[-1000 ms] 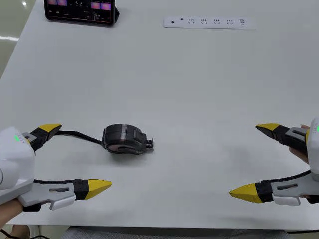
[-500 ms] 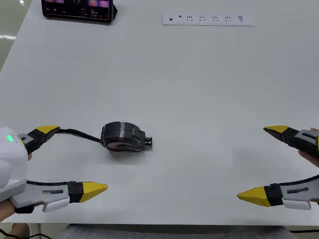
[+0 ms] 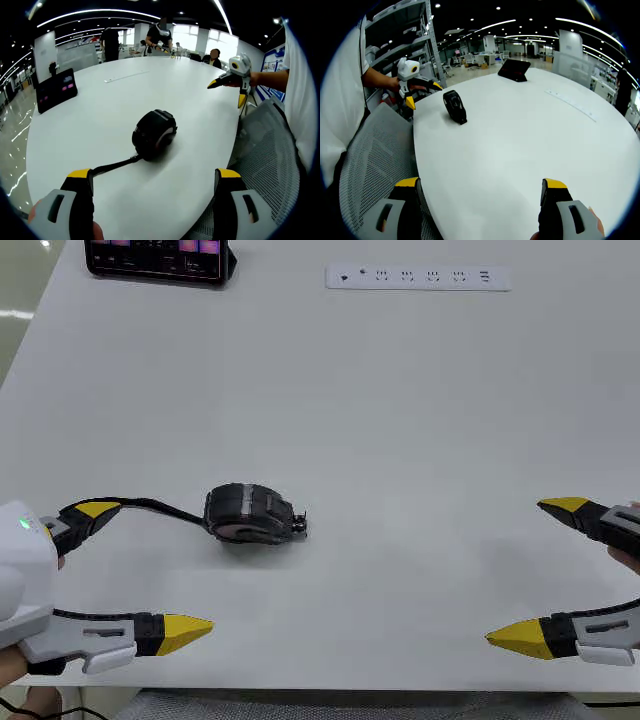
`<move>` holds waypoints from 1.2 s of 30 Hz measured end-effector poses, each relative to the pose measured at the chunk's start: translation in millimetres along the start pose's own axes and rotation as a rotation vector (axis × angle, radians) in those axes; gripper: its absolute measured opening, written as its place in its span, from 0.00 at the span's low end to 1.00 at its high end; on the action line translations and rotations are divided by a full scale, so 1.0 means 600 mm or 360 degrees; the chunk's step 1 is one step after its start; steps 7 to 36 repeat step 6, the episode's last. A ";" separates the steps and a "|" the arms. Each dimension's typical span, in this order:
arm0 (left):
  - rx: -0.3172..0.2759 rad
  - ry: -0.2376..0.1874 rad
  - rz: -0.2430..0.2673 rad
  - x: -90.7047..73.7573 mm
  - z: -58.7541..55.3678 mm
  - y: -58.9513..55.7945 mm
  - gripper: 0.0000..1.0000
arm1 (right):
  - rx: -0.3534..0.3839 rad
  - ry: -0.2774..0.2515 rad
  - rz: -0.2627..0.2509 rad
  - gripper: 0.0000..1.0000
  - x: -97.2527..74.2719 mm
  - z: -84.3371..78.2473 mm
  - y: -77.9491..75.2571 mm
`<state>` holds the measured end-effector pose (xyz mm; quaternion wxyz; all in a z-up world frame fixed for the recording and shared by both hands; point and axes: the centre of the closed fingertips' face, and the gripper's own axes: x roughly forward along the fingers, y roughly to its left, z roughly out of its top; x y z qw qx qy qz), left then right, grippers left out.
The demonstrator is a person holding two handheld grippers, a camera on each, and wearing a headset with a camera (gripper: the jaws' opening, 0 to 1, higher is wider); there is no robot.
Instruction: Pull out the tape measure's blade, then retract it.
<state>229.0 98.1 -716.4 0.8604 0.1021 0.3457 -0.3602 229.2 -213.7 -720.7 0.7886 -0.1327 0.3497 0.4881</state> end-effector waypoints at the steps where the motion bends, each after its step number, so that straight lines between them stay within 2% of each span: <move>1: -0.0004 0.0003 -0.0004 0.000 -0.001 -0.001 0.99 | 0.0000 0.0002 0.0000 0.99 0.000 -0.001 0.000; 36: -0.0016 0.0004 -0.0012 0.000 0.000 -0.002 0.99 | 0.0003 0.0003 -0.0001 0.99 -0.001 -0.002 0.001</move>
